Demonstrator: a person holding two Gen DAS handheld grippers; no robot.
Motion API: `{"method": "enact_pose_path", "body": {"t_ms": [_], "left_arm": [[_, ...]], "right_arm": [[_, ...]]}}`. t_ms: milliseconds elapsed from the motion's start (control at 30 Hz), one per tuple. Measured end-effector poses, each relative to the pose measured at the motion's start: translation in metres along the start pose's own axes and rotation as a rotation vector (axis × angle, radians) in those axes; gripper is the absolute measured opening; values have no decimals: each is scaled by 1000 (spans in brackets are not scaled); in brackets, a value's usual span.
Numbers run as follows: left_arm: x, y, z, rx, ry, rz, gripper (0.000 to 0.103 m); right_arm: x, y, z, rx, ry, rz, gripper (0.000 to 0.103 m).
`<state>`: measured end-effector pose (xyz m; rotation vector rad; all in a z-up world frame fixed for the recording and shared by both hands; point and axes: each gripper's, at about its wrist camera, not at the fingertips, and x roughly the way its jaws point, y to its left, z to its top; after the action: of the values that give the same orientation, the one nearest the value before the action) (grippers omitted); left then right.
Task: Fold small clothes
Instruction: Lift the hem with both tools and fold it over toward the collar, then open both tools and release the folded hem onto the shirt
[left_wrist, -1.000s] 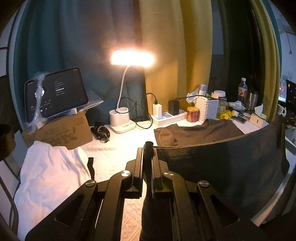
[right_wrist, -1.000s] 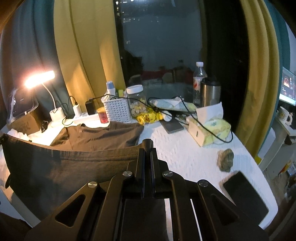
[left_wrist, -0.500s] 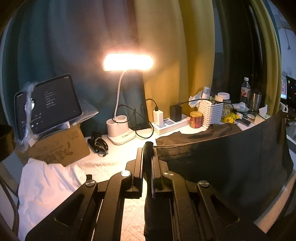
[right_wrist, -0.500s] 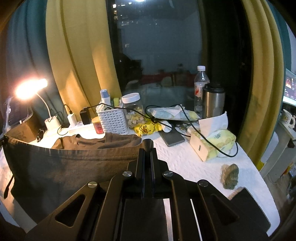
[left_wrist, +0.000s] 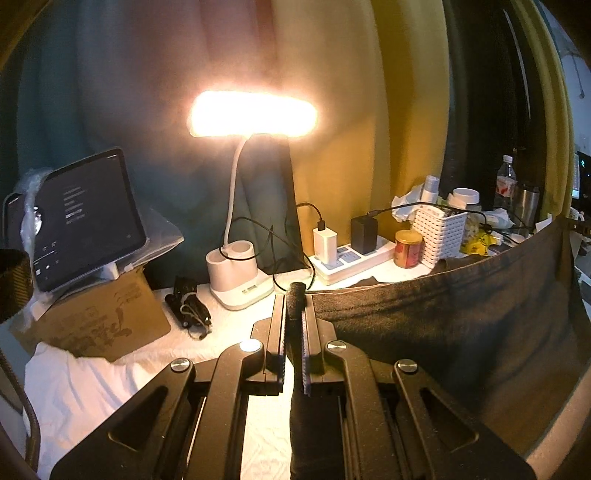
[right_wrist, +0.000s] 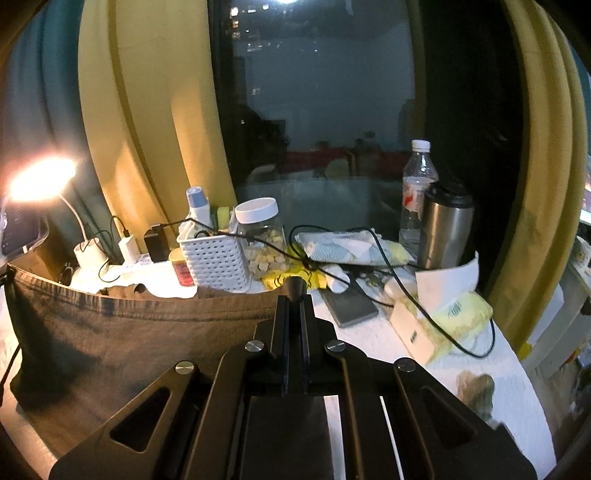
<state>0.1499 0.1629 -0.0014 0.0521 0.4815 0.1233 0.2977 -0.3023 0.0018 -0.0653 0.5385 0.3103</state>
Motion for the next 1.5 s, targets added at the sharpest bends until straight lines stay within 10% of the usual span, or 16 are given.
{"method": "enact_pose_path", "body": {"t_ms": [833, 1200, 1300, 1367, 1500], "left_arm": [[110, 16, 55, 69, 16, 33, 5], [153, 14, 28, 59, 109, 104, 8], [168, 12, 18, 113, 155, 175, 32], [170, 19, 12, 79, 173, 170, 73], [159, 31, 4, 21, 193, 164, 74]], "right_arm": [[125, -2, 45, -79, -29, -71, 6], [166, -3, 21, -63, 45, -102, 6], [174, -3, 17, -62, 59, -113, 6], [177, -3, 14, -64, 67, -132, 6], [172, -5, 14, -49, 65, -147, 29]]}}
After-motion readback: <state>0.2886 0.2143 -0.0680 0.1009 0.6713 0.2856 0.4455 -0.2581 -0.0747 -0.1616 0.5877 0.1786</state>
